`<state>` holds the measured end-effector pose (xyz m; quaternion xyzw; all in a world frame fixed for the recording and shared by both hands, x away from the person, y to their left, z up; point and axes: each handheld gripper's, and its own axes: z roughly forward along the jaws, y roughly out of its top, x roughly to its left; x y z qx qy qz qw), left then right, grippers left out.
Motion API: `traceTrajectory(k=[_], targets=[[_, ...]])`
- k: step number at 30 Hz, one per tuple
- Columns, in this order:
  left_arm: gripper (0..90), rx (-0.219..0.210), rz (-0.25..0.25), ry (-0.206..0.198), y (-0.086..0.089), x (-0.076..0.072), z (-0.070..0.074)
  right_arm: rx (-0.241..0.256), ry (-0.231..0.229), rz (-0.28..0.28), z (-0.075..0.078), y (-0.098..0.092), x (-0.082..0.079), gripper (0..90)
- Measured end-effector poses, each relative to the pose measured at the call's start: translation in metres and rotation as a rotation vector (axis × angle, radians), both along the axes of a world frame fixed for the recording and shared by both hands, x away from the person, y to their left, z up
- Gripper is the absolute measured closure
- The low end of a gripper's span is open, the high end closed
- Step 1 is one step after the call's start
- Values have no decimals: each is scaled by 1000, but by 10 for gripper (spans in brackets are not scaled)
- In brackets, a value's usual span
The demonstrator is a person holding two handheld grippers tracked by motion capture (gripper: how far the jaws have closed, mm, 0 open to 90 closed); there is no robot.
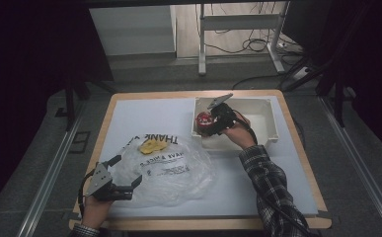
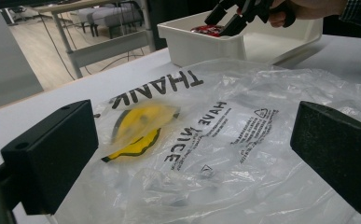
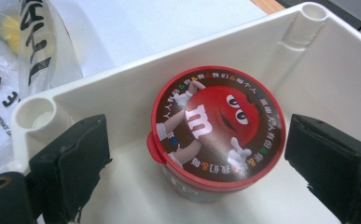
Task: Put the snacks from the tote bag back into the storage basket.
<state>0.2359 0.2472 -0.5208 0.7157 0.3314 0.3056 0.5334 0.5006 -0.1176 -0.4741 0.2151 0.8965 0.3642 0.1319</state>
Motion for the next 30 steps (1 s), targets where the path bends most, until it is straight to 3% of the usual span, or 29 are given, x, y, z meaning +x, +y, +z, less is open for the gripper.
traceTrajectory(k=[21,30], targets=[[6,4,-1,1,-1,0,0,85,-39,-10,4,-15,-16,41],[6,1,0,1,0,0,0,119,-29,-16,5,-23,-21,37]])
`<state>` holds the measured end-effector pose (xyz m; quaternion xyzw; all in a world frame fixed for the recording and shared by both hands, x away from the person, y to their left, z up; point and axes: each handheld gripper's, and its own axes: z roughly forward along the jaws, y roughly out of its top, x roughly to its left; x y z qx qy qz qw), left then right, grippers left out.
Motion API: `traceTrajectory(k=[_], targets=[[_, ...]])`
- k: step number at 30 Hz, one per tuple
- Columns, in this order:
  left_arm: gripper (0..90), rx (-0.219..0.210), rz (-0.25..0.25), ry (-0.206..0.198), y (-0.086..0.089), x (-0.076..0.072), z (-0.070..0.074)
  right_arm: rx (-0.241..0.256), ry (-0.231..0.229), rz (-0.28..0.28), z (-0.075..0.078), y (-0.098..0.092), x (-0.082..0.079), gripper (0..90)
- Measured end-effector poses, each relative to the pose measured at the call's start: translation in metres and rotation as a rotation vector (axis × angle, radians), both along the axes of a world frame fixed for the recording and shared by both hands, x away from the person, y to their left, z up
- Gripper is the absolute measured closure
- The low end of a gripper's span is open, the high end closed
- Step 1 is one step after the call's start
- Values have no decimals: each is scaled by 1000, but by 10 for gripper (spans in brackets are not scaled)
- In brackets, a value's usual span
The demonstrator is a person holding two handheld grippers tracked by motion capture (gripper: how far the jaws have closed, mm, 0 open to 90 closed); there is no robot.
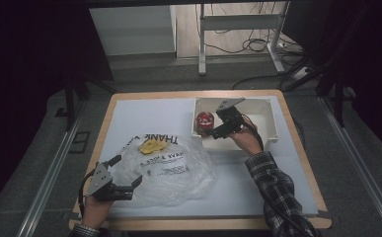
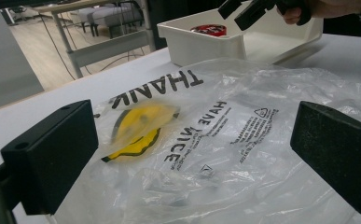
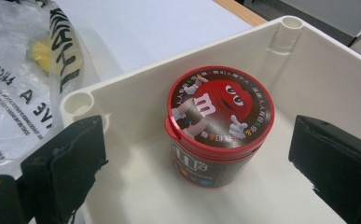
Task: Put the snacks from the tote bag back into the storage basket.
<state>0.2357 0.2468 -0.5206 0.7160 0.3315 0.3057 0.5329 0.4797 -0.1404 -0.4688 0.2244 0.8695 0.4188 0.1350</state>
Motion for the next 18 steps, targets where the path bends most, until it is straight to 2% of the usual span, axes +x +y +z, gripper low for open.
traceTrajectory(k=[18], targets=[[6,1,0,0,0,0,0,44,-21,7,0,-5,-17,24]])
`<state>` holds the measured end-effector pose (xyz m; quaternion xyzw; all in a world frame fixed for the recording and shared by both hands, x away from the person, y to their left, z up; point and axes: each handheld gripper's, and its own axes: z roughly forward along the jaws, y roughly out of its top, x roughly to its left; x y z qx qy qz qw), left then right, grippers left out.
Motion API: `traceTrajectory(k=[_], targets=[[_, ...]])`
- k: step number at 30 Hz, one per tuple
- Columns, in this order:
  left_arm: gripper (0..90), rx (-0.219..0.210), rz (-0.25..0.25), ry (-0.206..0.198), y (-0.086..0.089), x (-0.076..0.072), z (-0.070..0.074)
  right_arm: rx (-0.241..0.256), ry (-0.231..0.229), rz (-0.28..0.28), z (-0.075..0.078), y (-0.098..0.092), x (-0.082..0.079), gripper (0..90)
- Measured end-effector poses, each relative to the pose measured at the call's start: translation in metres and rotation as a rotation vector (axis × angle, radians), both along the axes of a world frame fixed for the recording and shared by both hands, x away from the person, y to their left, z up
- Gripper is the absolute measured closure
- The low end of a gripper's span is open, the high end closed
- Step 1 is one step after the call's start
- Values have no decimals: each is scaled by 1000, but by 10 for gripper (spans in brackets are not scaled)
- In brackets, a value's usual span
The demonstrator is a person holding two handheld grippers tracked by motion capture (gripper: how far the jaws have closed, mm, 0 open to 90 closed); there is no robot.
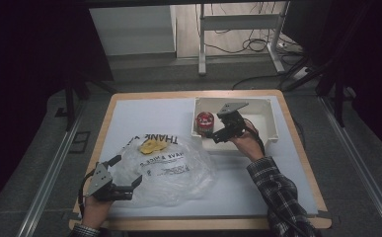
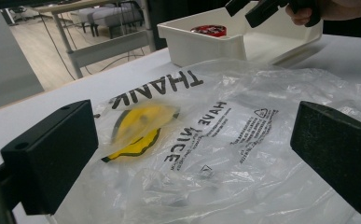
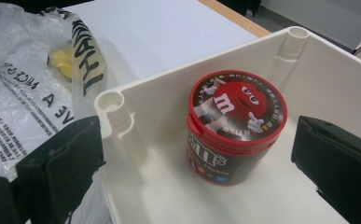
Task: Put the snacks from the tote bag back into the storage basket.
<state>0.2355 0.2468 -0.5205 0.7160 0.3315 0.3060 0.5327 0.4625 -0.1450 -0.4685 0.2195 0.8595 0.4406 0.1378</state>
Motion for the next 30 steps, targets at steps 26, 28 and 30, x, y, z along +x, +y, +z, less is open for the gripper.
traceTrajectory(k=[26,28,30], targets=[[6,-2,-4,-3,1,-1,0,56,-11,-12,-3,-12,-19,18],[6,-2,-4,-3,1,-1,0,55,-16,-13,-4,-13,-20,18],[5,-3,-4,-3,1,-1,0,53,-17,-14,-4,-14,-21,18]])
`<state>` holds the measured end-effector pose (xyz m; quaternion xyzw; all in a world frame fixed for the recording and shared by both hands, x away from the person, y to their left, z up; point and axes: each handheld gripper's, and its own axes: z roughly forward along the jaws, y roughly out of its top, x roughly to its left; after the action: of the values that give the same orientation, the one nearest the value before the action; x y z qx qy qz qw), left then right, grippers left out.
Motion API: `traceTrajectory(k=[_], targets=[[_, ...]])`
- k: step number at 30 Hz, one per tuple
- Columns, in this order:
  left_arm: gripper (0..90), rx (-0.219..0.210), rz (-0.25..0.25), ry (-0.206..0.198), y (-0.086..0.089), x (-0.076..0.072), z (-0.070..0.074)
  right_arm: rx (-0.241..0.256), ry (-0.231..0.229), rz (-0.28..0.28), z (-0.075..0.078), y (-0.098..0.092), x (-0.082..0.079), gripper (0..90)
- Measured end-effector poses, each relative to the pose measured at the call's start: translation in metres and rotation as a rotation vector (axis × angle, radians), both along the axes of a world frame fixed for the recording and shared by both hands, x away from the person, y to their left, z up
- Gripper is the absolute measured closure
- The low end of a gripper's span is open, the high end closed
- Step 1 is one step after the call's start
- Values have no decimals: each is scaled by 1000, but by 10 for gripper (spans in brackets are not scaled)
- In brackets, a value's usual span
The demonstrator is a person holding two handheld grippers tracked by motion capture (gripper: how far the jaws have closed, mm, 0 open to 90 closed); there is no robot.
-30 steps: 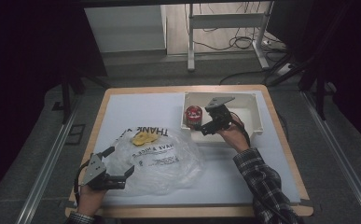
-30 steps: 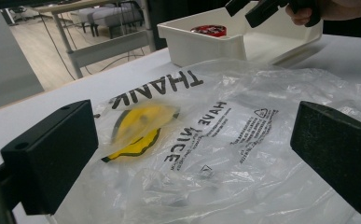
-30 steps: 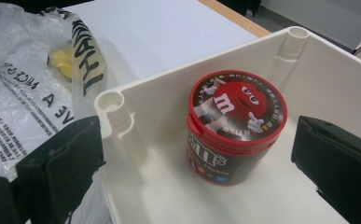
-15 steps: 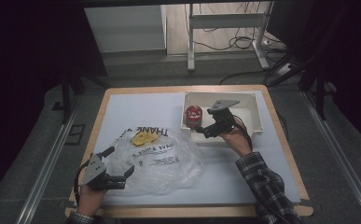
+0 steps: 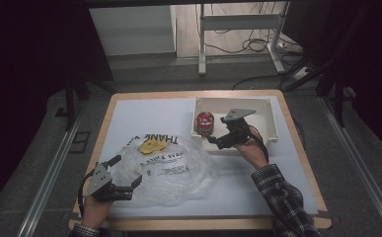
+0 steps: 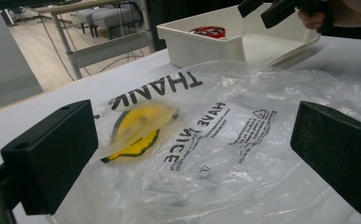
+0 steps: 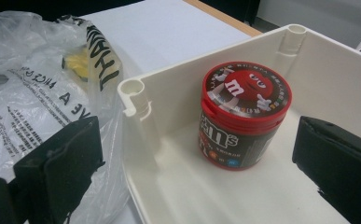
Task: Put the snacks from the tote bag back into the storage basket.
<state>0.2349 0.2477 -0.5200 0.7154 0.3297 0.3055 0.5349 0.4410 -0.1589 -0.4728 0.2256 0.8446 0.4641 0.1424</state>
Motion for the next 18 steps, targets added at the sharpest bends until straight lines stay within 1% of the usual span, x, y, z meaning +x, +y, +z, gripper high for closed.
traceTrajectory(k=[8,18], targets=[[6,-4,-1,-1,0,0,0,16,-6,-3,4,-4,-6,18],[6,-8,-1,-1,0,0,0,21,-8,-8,3,-8,-12,18]])
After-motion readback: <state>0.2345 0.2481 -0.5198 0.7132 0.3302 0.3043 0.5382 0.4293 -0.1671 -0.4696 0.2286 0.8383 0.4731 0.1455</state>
